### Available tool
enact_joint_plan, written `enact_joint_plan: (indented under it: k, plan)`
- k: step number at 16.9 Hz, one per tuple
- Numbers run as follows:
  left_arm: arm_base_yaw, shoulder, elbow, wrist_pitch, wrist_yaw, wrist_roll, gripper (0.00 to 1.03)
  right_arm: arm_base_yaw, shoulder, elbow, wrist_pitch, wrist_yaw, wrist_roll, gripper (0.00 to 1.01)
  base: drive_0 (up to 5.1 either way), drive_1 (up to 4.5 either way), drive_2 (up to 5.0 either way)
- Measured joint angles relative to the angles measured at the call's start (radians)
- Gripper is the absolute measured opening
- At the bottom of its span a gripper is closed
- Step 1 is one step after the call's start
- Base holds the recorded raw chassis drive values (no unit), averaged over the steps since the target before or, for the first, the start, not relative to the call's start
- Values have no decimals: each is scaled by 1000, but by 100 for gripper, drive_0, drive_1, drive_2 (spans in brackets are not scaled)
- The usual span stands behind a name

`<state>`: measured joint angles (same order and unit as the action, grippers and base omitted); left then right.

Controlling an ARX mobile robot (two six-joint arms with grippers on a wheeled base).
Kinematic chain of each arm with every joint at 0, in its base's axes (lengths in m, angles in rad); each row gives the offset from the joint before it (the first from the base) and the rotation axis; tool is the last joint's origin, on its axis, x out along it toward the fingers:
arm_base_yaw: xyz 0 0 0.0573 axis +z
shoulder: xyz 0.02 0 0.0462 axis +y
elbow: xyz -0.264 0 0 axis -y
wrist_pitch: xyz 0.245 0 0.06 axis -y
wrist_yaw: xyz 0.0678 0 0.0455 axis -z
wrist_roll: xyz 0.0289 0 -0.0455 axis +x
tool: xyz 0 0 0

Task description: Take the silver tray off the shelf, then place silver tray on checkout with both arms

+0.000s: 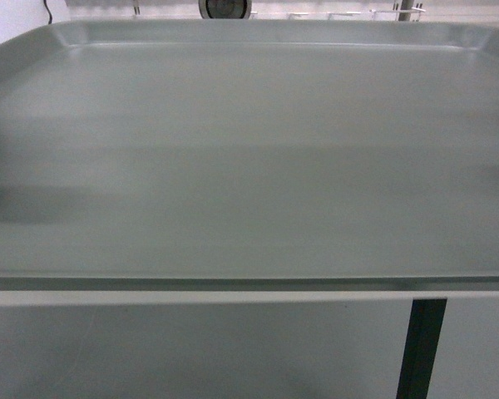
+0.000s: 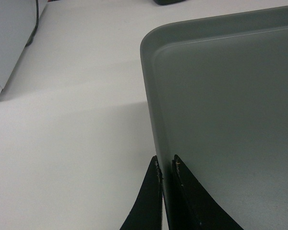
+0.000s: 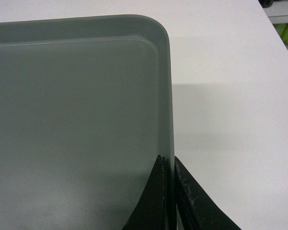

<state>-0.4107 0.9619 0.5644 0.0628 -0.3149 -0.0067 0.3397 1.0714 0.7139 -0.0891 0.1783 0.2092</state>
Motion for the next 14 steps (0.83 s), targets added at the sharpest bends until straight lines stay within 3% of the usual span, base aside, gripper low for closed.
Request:
enact_joint_plan:
  k: [6, 14]
  plan:
    - [0, 6, 0, 2, 1, 1, 4, 0, 5, 0, 2, -1, 0, 3, -6, 389, -400]
    - [0, 6, 0, -2, 0, 7, 4, 0, 5, 0, -1, 0, 0, 3, 0, 0, 0]
